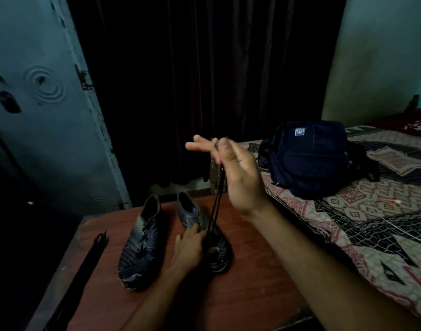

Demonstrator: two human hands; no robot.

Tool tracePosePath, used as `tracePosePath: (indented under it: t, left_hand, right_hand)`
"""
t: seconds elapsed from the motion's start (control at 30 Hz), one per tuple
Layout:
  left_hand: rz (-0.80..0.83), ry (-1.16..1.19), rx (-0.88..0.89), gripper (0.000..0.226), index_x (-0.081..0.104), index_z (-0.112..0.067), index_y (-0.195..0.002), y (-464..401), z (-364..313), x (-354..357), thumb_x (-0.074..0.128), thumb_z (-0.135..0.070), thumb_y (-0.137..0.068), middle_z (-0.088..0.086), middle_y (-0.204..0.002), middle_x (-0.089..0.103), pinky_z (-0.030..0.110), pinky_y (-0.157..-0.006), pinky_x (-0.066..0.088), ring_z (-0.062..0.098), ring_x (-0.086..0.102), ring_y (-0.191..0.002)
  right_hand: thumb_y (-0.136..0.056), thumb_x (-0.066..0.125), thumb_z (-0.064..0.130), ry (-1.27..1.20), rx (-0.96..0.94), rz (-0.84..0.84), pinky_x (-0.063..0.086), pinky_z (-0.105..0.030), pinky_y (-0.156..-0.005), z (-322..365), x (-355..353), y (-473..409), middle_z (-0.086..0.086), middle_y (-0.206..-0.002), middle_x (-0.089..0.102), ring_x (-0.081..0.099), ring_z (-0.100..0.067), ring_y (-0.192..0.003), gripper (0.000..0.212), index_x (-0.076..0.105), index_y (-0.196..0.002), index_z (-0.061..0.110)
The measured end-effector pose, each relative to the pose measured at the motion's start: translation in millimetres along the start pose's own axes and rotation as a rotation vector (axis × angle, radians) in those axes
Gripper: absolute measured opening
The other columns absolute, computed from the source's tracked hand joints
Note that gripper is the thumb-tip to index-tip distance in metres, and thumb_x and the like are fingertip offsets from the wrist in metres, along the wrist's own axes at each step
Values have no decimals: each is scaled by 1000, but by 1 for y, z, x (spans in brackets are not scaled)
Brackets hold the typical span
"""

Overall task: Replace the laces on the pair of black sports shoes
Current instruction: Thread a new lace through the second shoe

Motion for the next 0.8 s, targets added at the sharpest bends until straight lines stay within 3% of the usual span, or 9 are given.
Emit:
tracePosePath:
  t: [0.07, 0.13, 0.23, 0.37, 0.5, 0.63, 0.73, 0.8]
  left_hand:
    - [0, 42, -3, 52, 57, -32, -133, 0, 4, 2, 64, -62, -90, -5, -130, 46, 36, -97, 36, 17, 46, -127]
    - [-13, 92, 5, 51, 58, -32, -131, 1, 6, 3, 67, -60, -89, -6, -128, 46, 34, -95, 34, 17, 46, -127]
    - [-20, 169, 2, 45, 61, -32, -125, 2, 11, 5, 71, -56, -88, -7, -124, 47, 31, -92, 30, 15, 44, -126]
    - [-26, 198, 25, 38, 63, -31, -111, 1, 15, 4, 73, -56, -84, -10, -112, 46, 35, -97, 39, 16, 49, -119]
    - [-14, 224, 32, 40, 66, -33, -115, -2, 17, 1, 77, -55, -82, -14, -109, 44, 36, -101, 40, 13, 51, -118]
    - [-2, 239, 47, 41, 68, -32, -113, -2, 16, -5, 80, -53, -81, -15, -102, 41, 32, -95, 41, 13, 53, -114]
    - [7, 239, 56, 44, 69, -34, -116, -4, 19, -8, 81, -54, -79, -15, -106, 43, 28, -95, 40, 11, 52, -117]
    - [21, 235, 54, 46, 69, -34, -117, -5, 20, -8, 81, -55, -78, -14, -107, 44, 29, -96, 42, 12, 54, -116]
  right_hand:
    - [-110, 27, 13, 98, -25, 67, 37, -16, -105, -6, 10, -3, -21, -116, 71, 56, -15, -131, 44, 68, -93, 9]
    - [-110, 26, 13, 100, -38, 89, 37, -16, -105, -10, 14, -7, -21, -115, 72, 58, -18, -129, 44, 59, -87, -5]
    - [-110, 23, 13, 17, -51, 67, 39, -20, -105, -13, 18, -13, -23, -110, 73, 64, -23, -123, 37, 45, -82, 3]
    - [-111, 23, 15, -61, -38, 65, 41, -27, -109, -12, 20, -14, -25, -103, 74, 67, -27, -116, 36, 43, -82, 7]
    - [-111, 23, 17, -52, -45, 127, 39, -37, -114, -11, 33, -15, -24, -101, 74, 67, -27, -115, 37, 41, -79, 12]
    - [-110, 24, 19, -55, -29, 162, 36, -45, -117, -13, 41, -17, -23, -102, 74, 68, -26, -114, 48, 51, -82, -9]
    - [-111, 24, 17, -100, -41, 158, 37, -46, -117, -9, 43, -18, -26, -99, 74, 69, -30, -112, 42, 47, -77, 10]
    - [-111, 23, 16, -102, -37, 171, 38, -46, -116, -9, 43, -17, -26, -96, 74, 70, -30, -110, 38, 42, -79, 11]
Point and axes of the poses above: each hand's wrist, its own y-axis away from the middle knuckle, its own x-axis out of the palm, z = x × y, the point moved 1 cm from there along -y, towards the middle knuckle
